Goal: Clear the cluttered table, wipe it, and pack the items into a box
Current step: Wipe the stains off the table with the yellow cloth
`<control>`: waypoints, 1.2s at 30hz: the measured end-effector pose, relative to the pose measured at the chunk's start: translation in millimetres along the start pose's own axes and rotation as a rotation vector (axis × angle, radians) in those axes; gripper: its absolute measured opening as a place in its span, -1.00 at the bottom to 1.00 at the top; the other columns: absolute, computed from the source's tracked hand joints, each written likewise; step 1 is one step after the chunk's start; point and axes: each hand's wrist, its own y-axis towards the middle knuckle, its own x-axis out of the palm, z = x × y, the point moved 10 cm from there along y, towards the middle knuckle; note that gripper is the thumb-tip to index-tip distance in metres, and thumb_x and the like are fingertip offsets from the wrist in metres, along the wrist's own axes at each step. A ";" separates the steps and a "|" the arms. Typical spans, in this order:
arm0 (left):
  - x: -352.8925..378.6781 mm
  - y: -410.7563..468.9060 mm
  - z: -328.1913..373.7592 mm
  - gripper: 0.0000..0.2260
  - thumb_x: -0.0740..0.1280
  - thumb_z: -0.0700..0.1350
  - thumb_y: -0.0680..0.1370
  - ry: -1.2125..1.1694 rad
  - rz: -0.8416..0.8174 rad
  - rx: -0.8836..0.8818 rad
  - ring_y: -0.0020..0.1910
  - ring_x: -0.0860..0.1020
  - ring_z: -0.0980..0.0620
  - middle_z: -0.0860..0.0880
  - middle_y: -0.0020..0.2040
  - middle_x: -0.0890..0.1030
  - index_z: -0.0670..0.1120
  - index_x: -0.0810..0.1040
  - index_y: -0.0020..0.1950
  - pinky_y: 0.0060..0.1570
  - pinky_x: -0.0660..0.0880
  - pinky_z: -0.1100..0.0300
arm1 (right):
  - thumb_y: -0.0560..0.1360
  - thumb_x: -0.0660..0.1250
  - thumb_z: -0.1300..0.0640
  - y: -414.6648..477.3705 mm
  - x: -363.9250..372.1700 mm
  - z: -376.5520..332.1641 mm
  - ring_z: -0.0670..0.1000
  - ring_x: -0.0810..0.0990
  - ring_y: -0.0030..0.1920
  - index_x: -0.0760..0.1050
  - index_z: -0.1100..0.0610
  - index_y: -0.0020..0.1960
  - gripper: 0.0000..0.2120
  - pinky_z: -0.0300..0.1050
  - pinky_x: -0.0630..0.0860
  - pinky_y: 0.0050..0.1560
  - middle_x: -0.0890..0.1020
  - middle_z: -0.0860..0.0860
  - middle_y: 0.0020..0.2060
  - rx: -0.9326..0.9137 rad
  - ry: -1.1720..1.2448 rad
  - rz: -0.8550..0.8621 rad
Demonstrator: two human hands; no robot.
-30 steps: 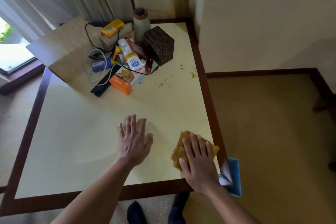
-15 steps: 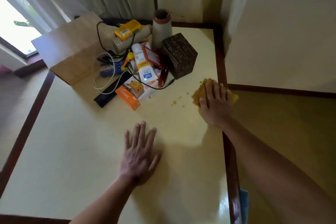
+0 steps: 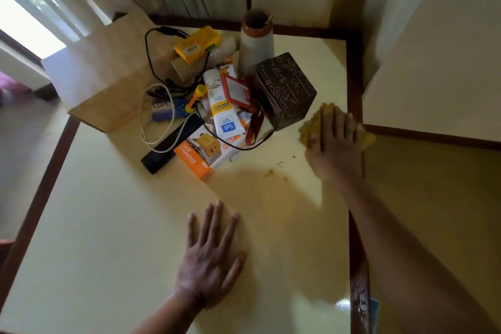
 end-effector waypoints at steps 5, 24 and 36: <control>2.8 1.4 -1.4 -0.30 0.03 0.30 0.65 0.019 -0.050 -0.015 0.67 -0.10 -0.25 -0.22 0.70 -0.08 0.00 0.00 0.71 0.51 -0.06 -0.36 | 0.67 0.01 -0.19 -125.0 30.9 -47.8 0.17 -0.15 0.65 -0.10 0.07 0.67 -0.32 0.23 -0.12 0.61 -0.07 0.12 0.66 -0.190 -0.021 -0.071; -5.2 1.2 -1.4 -0.26 0.08 0.18 0.63 -0.059 0.032 -0.003 0.68 -0.12 -0.17 -0.20 0.70 -0.07 -0.21 0.00 0.68 0.56 -0.09 -0.28 | 0.64 -0.04 -0.23 -115.2 30.7 -56.1 0.18 -0.08 0.65 -0.06 0.06 0.67 -0.31 0.23 -0.13 0.61 0.00 0.13 0.66 -0.164 -0.058 -0.032; -6.4 -0.7 -5.9 -0.29 0.08 0.11 0.61 -0.093 0.086 0.032 0.68 -0.10 -0.18 -0.20 0.70 -0.06 -0.22 0.05 0.67 0.56 -0.10 -0.30 | 0.65 0.07 -0.21 -239.8 51.2 -93.9 0.17 -0.11 0.65 0.02 0.07 0.67 -0.32 0.28 -0.01 0.59 -0.05 0.10 0.66 -0.247 -0.003 -0.108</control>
